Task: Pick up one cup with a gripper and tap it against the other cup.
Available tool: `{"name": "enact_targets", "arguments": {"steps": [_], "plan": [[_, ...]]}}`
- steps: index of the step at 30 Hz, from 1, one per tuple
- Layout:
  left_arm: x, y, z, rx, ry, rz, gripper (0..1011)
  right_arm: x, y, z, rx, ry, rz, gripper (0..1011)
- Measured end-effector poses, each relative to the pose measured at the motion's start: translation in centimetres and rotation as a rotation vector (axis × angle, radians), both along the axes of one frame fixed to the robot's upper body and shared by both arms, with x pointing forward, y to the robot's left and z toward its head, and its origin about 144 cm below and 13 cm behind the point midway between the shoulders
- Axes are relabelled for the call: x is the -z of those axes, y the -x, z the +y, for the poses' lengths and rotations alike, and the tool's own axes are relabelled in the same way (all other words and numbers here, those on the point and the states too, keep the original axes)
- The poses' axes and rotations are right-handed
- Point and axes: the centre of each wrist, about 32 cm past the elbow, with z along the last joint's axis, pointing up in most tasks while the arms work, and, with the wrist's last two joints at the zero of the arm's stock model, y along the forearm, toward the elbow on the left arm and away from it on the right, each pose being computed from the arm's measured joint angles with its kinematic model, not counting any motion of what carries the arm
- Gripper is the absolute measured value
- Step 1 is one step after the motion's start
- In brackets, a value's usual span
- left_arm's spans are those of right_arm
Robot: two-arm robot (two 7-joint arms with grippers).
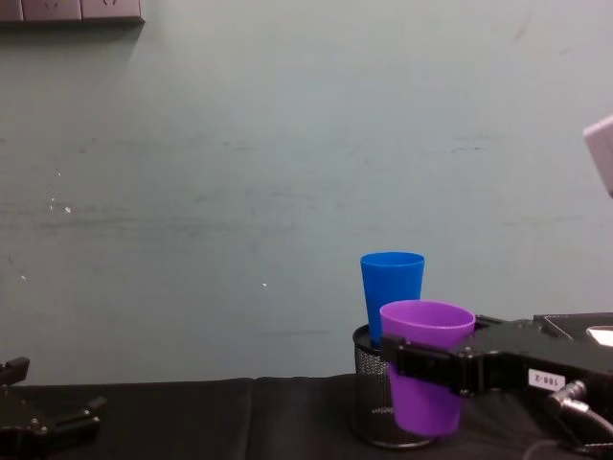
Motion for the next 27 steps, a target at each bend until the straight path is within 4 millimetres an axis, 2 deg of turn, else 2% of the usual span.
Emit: {"name": "enact_targets", "arguments": {"steps": [27], "plan": [[0.0,0.0,0.0,0.0,0.0,0.0,1000,-0.2,0.02,-0.08,-0.004,-0.006,-0.001,734]]}}
